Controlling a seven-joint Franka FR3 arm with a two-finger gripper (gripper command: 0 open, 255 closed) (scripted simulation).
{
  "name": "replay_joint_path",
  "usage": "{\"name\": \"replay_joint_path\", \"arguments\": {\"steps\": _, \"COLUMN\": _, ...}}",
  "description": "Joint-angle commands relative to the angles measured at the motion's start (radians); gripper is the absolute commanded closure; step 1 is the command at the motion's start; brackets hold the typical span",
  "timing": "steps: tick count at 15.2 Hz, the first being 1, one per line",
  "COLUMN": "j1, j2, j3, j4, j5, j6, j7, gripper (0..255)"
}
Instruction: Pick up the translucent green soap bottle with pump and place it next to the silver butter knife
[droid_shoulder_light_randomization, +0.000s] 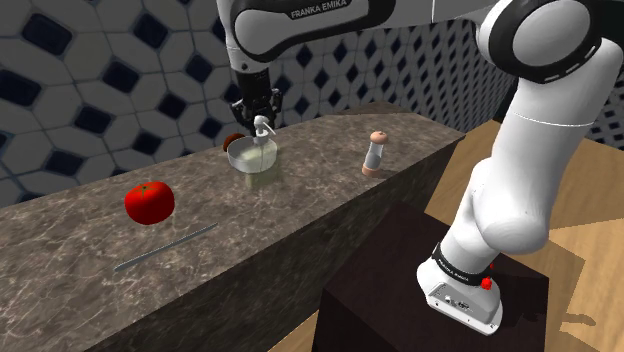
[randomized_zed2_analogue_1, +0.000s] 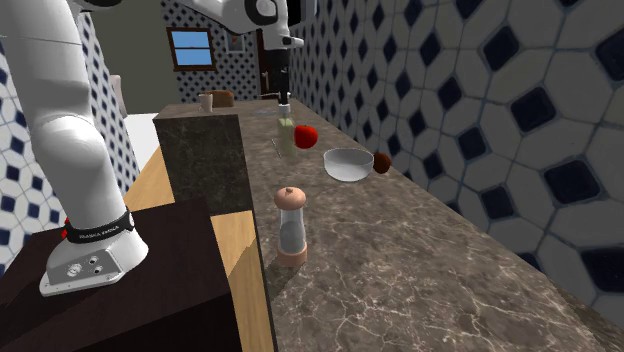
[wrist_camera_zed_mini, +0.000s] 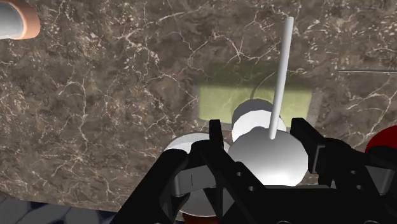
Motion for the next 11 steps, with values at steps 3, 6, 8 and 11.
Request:
{"name": "replay_joint_path", "arguments": {"steps": 3, "j1": 0.054, "j2": 0.039, "j3": 0.041, "j4": 0.050, "j5": -0.003, "j6": -0.022, "j7": 0.094, "gripper": 255}}
{"name": "replay_joint_path", "arguments": {"steps": 6, "j1": 0.094, "j2": 0.085, "j3": 0.067, "j4": 0.112, "j5": -0.009, "j6": -0.047, "j7": 0.157, "gripper": 255}}
{"name": "replay_joint_path", "arguments": {"steps": 8, "j1": 0.121, "j2": 0.120, "j3": 0.083, "j4": 0.161, "j5": -0.014, "j6": -0.066, "j7": 0.198, "gripper": 255}}
{"name": "replay_joint_path", "arguments": {"steps": 11, "j1": 0.164, "j2": 0.182, "j3": 0.105, "j4": 0.248, "j5": -0.023, "j6": -0.100, "j7": 0.258, "gripper": 255}}
